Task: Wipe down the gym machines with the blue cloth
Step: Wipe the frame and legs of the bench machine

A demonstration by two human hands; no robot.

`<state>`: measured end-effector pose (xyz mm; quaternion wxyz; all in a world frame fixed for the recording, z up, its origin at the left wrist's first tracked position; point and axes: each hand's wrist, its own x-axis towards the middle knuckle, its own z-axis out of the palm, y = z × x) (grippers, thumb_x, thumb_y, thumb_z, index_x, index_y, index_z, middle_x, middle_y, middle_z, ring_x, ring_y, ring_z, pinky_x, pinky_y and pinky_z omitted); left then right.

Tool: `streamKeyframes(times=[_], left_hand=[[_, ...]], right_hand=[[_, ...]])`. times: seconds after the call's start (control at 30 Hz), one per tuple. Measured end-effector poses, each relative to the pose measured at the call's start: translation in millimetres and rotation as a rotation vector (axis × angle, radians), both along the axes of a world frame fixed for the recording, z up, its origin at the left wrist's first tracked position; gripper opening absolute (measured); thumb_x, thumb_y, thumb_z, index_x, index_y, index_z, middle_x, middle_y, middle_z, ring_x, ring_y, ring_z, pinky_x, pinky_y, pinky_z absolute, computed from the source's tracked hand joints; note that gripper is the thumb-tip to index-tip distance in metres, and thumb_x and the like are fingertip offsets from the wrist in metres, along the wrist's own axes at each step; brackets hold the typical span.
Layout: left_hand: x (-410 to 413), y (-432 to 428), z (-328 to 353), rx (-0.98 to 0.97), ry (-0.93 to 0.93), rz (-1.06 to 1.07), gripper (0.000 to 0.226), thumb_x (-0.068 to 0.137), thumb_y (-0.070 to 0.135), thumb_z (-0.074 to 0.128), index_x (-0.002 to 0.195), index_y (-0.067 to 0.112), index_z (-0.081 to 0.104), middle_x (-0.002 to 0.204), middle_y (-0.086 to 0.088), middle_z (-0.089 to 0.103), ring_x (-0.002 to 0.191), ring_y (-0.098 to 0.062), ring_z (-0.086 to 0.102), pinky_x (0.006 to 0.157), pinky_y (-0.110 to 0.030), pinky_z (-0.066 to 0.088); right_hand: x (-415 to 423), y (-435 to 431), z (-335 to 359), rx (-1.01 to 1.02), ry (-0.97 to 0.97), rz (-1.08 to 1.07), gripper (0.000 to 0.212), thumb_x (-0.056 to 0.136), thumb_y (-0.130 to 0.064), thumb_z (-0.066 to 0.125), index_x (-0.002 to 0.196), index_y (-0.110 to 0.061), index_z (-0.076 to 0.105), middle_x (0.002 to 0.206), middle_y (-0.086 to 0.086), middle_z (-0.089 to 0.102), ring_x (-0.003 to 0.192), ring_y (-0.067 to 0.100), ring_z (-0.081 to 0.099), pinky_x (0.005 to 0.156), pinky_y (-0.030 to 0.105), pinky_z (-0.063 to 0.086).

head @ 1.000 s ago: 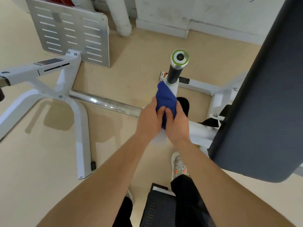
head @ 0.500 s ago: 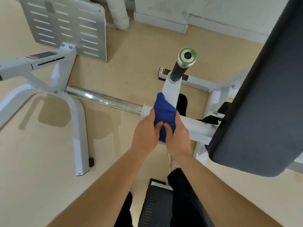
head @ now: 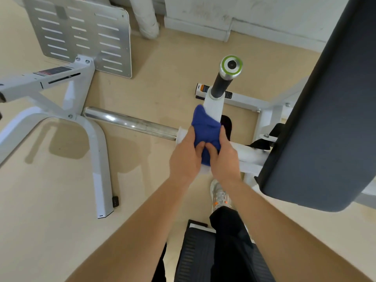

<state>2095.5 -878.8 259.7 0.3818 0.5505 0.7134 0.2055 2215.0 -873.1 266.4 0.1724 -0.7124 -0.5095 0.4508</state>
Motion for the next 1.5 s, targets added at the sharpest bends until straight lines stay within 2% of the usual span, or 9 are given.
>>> streamKeyframes(times=[0.13,0.23,0.4,0.7,0.9,1.03,1.17,1.33,1.5], left_hand=[[-5,-68,0,-0.107,-0.094,0.080,0.048,0.103,0.028,0.044,0.145,0.044,0.029,0.116,0.013,0.061,0.097,-0.009,0.062,0.081,-0.023,0.052],[-17,-83,-3,-0.077,0.001,-0.044,0.063,0.100,0.021,0.048,0.155,0.029,0.019,0.137,0.007,0.054,0.114,-0.012,0.058,0.093,-0.033,0.052],[-26,-52,9,-0.063,-0.091,-0.071,0.057,0.099,0.030,0.050,0.152,0.027,0.030,0.113,0.012,0.064,0.095,-0.007,0.062,0.084,-0.029,0.053],[13,44,20,-0.038,0.223,-0.072,0.030,0.096,0.018,0.047,0.126,0.020,0.047,0.086,0.008,0.057,0.073,-0.015,0.052,0.059,-0.029,0.038],[41,10,77,-0.253,0.413,-0.032,0.014,0.096,0.024,0.045,0.100,0.020,0.058,0.090,0.005,0.061,0.084,-0.020,0.063,0.064,-0.030,0.043],[65,-9,129,-0.377,0.324,-0.124,0.040,0.099,0.033,0.047,0.138,0.025,0.048,0.135,0.002,0.056,0.119,-0.019,0.056,0.095,-0.030,0.044],[88,12,165,-0.383,0.325,-0.229,0.043,0.101,0.035,0.045,0.142,0.023,0.045,0.143,0.003,0.050,0.129,-0.018,0.049,0.102,-0.031,0.039],[125,69,185,-0.347,0.252,-0.376,0.028,0.098,0.025,0.046,0.122,0.017,0.057,0.113,-0.006,0.064,0.093,-0.028,0.066,0.082,-0.042,0.055],[155,95,191,-0.293,0.217,-0.523,0.018,0.096,0.022,0.046,0.102,0.015,0.062,0.089,-0.004,0.063,0.071,-0.021,0.061,0.062,-0.039,0.056]], right_hand=[[-13,-71,2,-0.063,0.011,-0.008,0.068,0.102,-0.026,0.049,0.158,-0.031,0.011,0.114,-0.003,0.061,0.095,0.009,0.058,0.072,0.010,0.038],[-8,-79,3,-0.082,0.006,0.014,0.068,0.100,-0.020,0.054,0.157,-0.029,0.016,0.114,-0.005,0.061,0.097,0.010,0.058,0.078,0.017,0.041],[11,-43,7,-0.101,0.036,0.026,0.060,0.102,-0.024,0.051,0.155,-0.030,0.024,0.108,-0.004,0.060,0.092,0.011,0.057,0.076,0.022,0.042],[23,64,18,-0.064,-0.046,0.124,0.046,0.099,-0.022,0.055,0.143,-0.021,0.044,0.103,0.001,0.059,0.091,0.022,0.058,0.073,0.028,0.040],[61,46,81,-0.185,-0.049,0.282,0.032,0.092,-0.015,0.060,0.124,-0.016,0.059,0.105,0.005,0.065,0.088,0.020,0.057,0.072,0.027,0.041],[101,30,134,-0.243,-0.103,0.283,0.045,0.093,-0.017,0.060,0.137,-0.018,0.053,0.120,0.008,0.065,0.095,0.022,0.058,0.083,0.032,0.050],[142,36,178,-0.247,-0.198,0.314,0.057,0.095,-0.027,0.062,0.148,-0.025,0.042,0.131,0.006,0.060,0.109,0.026,0.061,0.089,0.036,0.052],[183,56,218,-0.229,-0.270,0.225,0.053,0.094,-0.024,0.062,0.145,-0.021,0.046,0.128,0.009,0.062,0.107,0.028,0.061,0.086,0.035,0.049],[209,67,236,-0.183,-0.310,0.095,0.058,0.093,-0.027,0.064,0.147,-0.021,0.044,0.134,0.007,0.059,0.115,0.029,0.058,0.099,0.041,0.050]])
